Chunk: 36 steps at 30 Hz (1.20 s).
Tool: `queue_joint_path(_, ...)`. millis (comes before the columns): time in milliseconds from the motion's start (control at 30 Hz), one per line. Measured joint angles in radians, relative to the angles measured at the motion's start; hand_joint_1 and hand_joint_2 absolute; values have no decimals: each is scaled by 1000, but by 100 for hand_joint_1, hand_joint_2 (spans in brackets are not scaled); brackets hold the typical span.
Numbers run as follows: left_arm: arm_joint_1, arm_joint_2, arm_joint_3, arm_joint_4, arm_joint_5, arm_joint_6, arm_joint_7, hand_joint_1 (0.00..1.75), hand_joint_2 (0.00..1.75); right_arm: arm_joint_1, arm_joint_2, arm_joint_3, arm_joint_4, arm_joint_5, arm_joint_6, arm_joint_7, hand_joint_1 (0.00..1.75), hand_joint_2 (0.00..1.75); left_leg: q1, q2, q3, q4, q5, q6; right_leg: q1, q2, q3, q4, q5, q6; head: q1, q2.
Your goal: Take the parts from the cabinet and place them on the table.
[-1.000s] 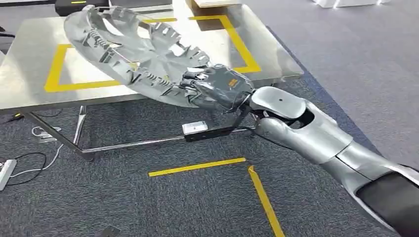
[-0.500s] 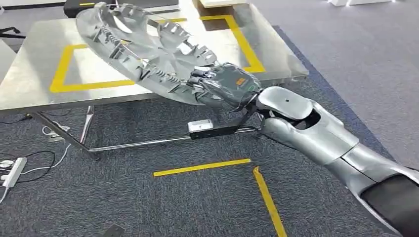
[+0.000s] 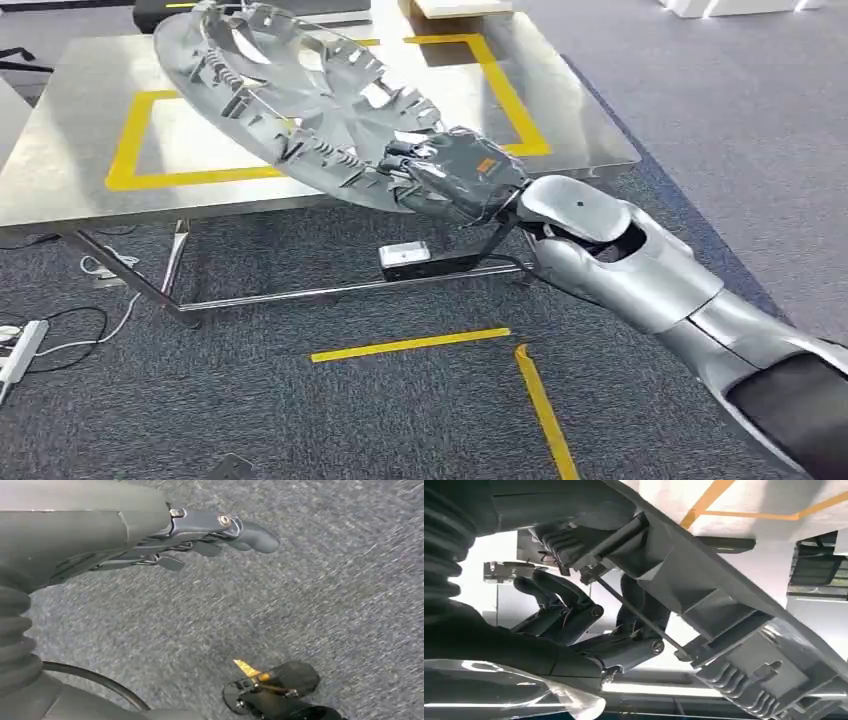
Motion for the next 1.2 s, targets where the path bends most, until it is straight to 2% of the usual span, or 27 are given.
queue_joint_path(33,-1,0,-1,0,0,-2,-1,0,175,-3,0,0,0,0,0,0,175,175,0,-1,6,-2,-5,8,1,2,-22,45,-18,-1,3,0)
queue_joint_path(100,-2,2,-1,0,0,-6,-1,0,175,-1,0,1,2,0,-2,-3,175,175,-4,-1,14,-2,-16,16,2,4,-118,205,-67,-2,6,0)
queue_joint_path(133,-1,2,-1,0,1,-7,-1,0,175,5,-1,1,3,0,-2,-3,175,175,-7,-1,22,-1,-24,18,2,4,-171,278,-78,-2,6,0)
queue_joint_path(167,1,2,-1,0,1,-6,-1,0,175,10,-2,2,5,1,-2,-3,175,175,-8,-3,31,-1,-31,19,2,4,-199,301,-64,-2,6,0)
queue_joint_path(200,2,2,-1,0,0,-6,-1,0,175,15,-2,2,8,2,0,-5,175,175,-9,-5,42,-1,-39,19,2,4,-204,281,-26,-2,5,0)
queue_joint_path(267,3,1,-2,0,0,-6,-1,0,175,14,-4,2,10,3,0,-6,175,175,-10,-11,71,-1,-60,16,2,4,-150,110,102,-9,8,0)
queue_joint_path(300,4,1,-2,0,0,-6,-1,0,175,11,-8,1,11,3,0,-6,175,175,-10,-14,82,-2,-70,13,4,4,-124,30,143,-15,10,0)
queue_joint_path(367,2,2,-2,0,0,-6,-1,0,175,2,-10,2,12,3,0,-7,175,175,-12,-15,82,1,-81,1,11,3,-82,-6,105,-19,10,0)
queue_joint_path(433,1,0,-2,0,0,-5,-1,0,175,2,-10,2,12,3,0,-8,175,175,-8,-13,87,-8,-87,-10,15,5,-84,-2,90,-29,12,0)
queue_joint_path(500,1,4,-3,-1,-2,-3,-2,0,175,7,-11,0,10,4,2,-6,175,175,-9,-9,93,0,-99,-21,4,6,-56,-18,80,-37,12,0)
queue_joint_path(533,-1,1,-4,-1,-2,-3,-3,0,175,7,-11,-2,11,4,1,-3,175,175,-9,-5,77,42,-104,-26,2,4,-42,-21,70,-46,5,0)
queue_joint_path(633,3,2,-4,-1,-3,-3,-3,0,175,10,-10,3,11,4,1,-5,175,175,1,-2,-80,280,-150,-42,1,5,-1,-21,35,-49,5,0)
queue_joint_path(667,7,2,-4,-1,-3,-3,-3,0,175,13,-10,3,11,4,1,-7,175,175,3,-2,-116,311,-137,-44,1,6,16,-21,22,-49,4,0)
queue_joint_path(700,9,2,-4,-1,-5,-3,-3,0,175,17,-10,3,11,4,2,-6,175,175,3,-1,-130,295,-95,-44,0,6,37,-21,7,-47,5,0)
queue_joint_path(733,9,3,-4,-1,-5,-3,-3,0,175,18,-10,3,11,4,2,-6,175,175,4,-1,-125,242,-37,-44,-2,7,58,-21,-9,-44,5,0)
queue_joint_path(800,12,4,-4,-1,-6,-3,-3,0,175,18,-10,3,11,4,2,-6,175,175,3,2,-86,67,100,-41,-7,6,103,-22,-44,-32,5,0)
queue_joint_path(833,13,4,-4,0,-7,-3,-3,0,175,17,-11,4,13,4,3,-6,175,175,-5,4,-76,85,71,-39,-4,6,107,-33,-54,-28,3,0)
queue_joint_path(867,13,5,-4,0,-7,-3,-3,0,175,16,-10,5,13,5,2,-6,175,175,-10,4,-49,45,59,-29,-1,11,121,-34,-60,-18,-1,0)
queue_joint_path(900,9,4,-4,0,-7,-3,-2,0,175,12,-10,3,12,4,1,-7,175,175,-9,4,-33,13,21,-18,-2,8,119,-41,-61,-15,1,0)
queue_joint_path(933,8,5,-4,0,-7,-3,-3,0,175,11,-10,3,12,5,1,-5,175,175,-9,3,-36,15,18,-12,-2,6,121,-47,-57,-9,0,0)
queue_joint_path(967,9,4,-4,0,-7,-3,-3,0,175,11,-10,2,12,5,1,-5,175,175,-8,2,-31,8,11,-3,-2,7,114,-33,-40,0,0,0)
queue_joint_path(1000,11,5,-4,0,-7,-3,-3,0,175,14,-10,2,12,5,1,-5,175,175,-3,-2,-15,-6,8,4,-3,7,74,18,-26,5,3,0)
queue_joint_path(1033,13,4,-4,0,-7,-3,-3,0,175,17,-10,2,12,5,1,-5,175,175,-4,-4,1,-15,2,10,-1,7,32,92,-3,-2,9,0)
queue_joint_path(1067,13,4,-4,0,-7,-3,-3,0,175,22,-11,3,14,4,1,-5,175,175,-5,-4,13,-21,-5,16,2,9,-21,165,-2,-9,13,0)
queue_joint_path(1100,13,4,-4,0,-7,-3,-3,0,175,29,-11,4,15,3,1,-8,175,175,-6,-5,26,-25,-15,17,6,12,-79,230,-23,-14,12,0)
queue_joint_path(1133,14,3,-4,0,-7,-4,-3,0,175,37,-11,6,16,4,2,-8,175,175,-8,-6,39,-26,-27,19,10,14,-128,270,-61,-19,14,0)
queue_joint_path(1200,15,3,-5,0,-7,-5,-3,0,175,50,-11,8,20,4,5,-8,175,175,-10,-11,76,-26,-55,20,13,15,-188,271,-132,-20,17,0)
